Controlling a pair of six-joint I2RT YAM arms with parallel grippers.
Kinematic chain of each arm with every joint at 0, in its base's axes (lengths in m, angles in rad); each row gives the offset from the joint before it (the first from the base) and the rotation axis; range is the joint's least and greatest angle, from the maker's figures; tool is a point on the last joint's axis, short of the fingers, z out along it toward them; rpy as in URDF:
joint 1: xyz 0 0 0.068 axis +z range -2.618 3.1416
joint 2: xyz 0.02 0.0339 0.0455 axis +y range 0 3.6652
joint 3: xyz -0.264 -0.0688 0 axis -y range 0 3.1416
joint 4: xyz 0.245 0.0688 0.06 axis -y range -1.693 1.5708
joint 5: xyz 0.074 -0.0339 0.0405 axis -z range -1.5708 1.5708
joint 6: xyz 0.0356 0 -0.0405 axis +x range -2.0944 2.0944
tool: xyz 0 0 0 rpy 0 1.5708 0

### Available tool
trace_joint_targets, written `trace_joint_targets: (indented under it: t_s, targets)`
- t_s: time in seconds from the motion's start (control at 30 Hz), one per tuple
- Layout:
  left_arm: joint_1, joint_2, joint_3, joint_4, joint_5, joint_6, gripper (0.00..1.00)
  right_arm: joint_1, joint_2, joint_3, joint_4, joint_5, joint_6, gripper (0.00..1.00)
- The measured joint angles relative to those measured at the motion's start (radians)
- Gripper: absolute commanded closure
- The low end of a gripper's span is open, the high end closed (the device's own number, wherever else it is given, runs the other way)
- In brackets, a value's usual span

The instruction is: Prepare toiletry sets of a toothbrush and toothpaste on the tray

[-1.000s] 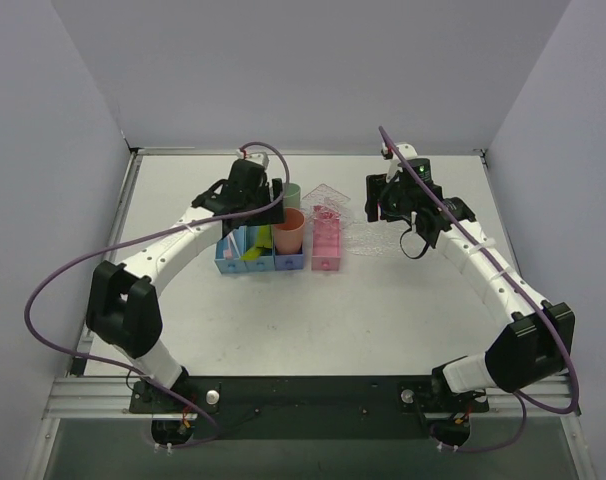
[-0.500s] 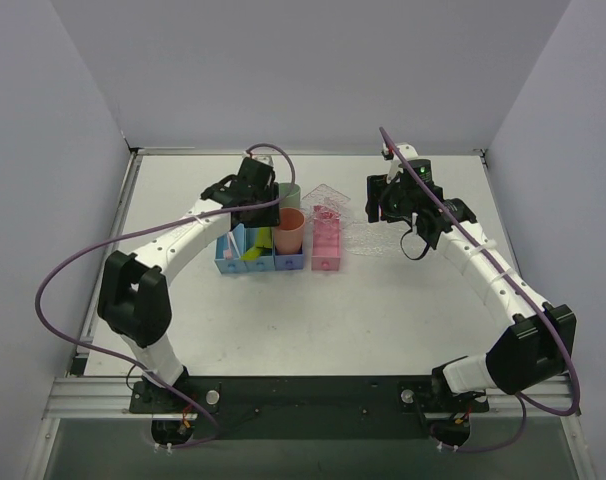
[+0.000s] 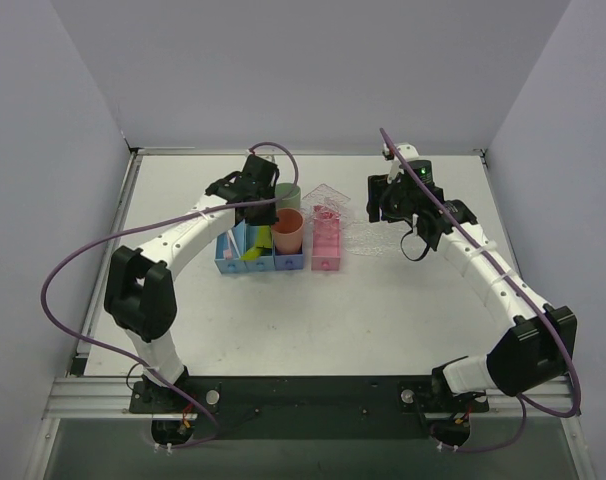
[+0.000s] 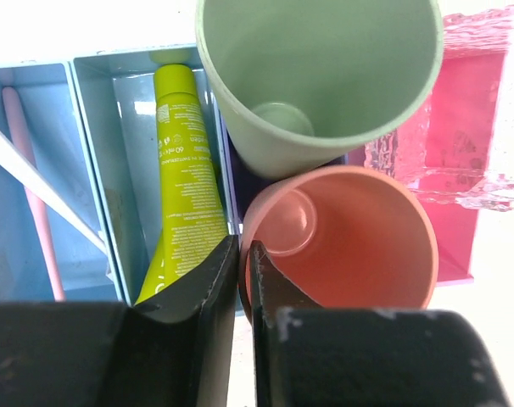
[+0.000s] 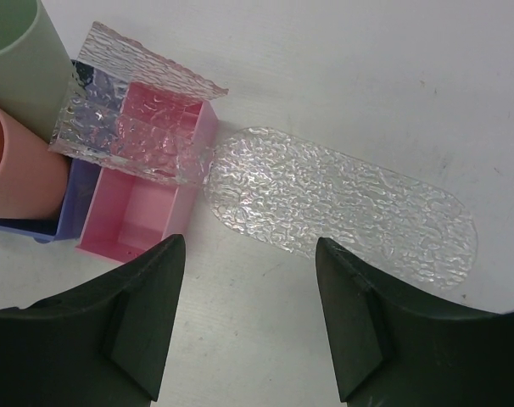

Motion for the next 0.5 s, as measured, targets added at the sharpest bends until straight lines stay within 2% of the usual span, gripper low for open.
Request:
trace_joint_targets:
  t_s: [0.2,0.5]
  targets:
    - [-0.001,0.005,0.005,-0.016,-0.018,-0.001,1.0,0.0,-0.006,-0.003,0.007,0.011,-0.003,0.42]
    - [-0.007,0.005,0.01,-0.025,-0.033,-0.005,1.0,0.0,-0.023,-0.015,0.011,0.029,-0.015,0.39]
